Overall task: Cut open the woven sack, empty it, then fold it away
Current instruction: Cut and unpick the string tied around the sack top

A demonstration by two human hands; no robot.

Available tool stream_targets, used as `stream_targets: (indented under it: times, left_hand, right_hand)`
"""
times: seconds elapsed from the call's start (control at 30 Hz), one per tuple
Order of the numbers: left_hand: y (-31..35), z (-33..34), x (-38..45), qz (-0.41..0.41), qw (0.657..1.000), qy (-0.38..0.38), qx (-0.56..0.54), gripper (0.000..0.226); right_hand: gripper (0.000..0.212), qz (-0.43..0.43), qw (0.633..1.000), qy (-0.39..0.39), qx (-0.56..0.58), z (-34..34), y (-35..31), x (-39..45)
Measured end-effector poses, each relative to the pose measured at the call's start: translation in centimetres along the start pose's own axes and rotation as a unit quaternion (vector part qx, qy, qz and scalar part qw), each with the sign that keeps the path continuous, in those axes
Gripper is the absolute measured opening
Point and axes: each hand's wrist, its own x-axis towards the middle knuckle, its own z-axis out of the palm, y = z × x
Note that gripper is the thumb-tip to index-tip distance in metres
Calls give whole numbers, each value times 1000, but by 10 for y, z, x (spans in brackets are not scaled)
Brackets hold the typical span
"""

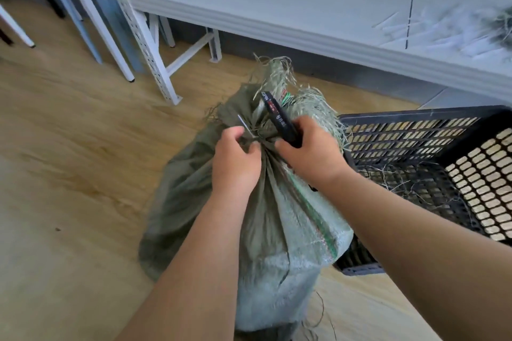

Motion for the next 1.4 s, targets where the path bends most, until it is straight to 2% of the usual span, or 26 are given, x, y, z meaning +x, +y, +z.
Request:
stream_targets:
  times: [0.13,0.3,0.4,0.5,0.6,0.67,0.73,0.77,0.83,0.87,0.93,1.03,1.1,1.2,1.27,1.33,1.4]
  left_hand:
    - [2,4,15,-37,997,-57,45,51]
    - [3,12,8,-66,979,-102,161,54]
    - [7,15,4,-37,992,-100,66,50]
    - [15,8,4,21,995,-80,-48,43]
    - [20,-3,4,74,987,-114,-83,42]
    - [18,-7,5,83,983,-136,-95,42]
    - [18,-10,5,95,987,-95,-93,36]
    - [19,-13,5,117,989,-32,-86,31]
    - [25,-19,1,210,968,109,-78,19]
    - [27,-22,0,257,955,126,-77,15]
    - [29,-24,0,315,945,64,-63,17]
    - [20,-20,5,332,943,-12,11,32]
    - [17,-17,4,308,949,-27,62,56]
    - [16,-19,6,302,950,-49,61,73]
    - [11,-20,9,305,946,-90,60,78]
    - [7,-20,12,265,952,-131,77,77]
    - [4,-20,15,212,963,-135,99,72]
  right_hand:
    - [33,19,999,30,-22,17,2,3]
    - [36,68,997,0,-41,11,6,11]
    - [31,66,998,1,10,5,5,24]
    - [31,47,994,43,84,0,-2,33]
    - [38,26,990,114,82,-7,-14,44]
    - [35,10,989,131,60,-12,-24,55]
    - [32,10,991,120,51,-13,-34,64]
    - [33,18,992,110,51,-11,-36,69]
    - [34,42,993,89,62,-6,-38,73]
    - [35,58,992,78,76,-3,-36,74]
    - [29,97,986,56,127,1,-33,71]
    - [15,160,966,38,198,1,-32,66]
    - [16,179,961,39,206,-1,-31,67]
    - [17,184,957,38,222,-3,-32,70]
    - [20,180,956,40,230,-4,-32,71]
    - [24,172,956,27,235,-4,-29,69]
    - [24,161,959,28,231,-4,-24,64]
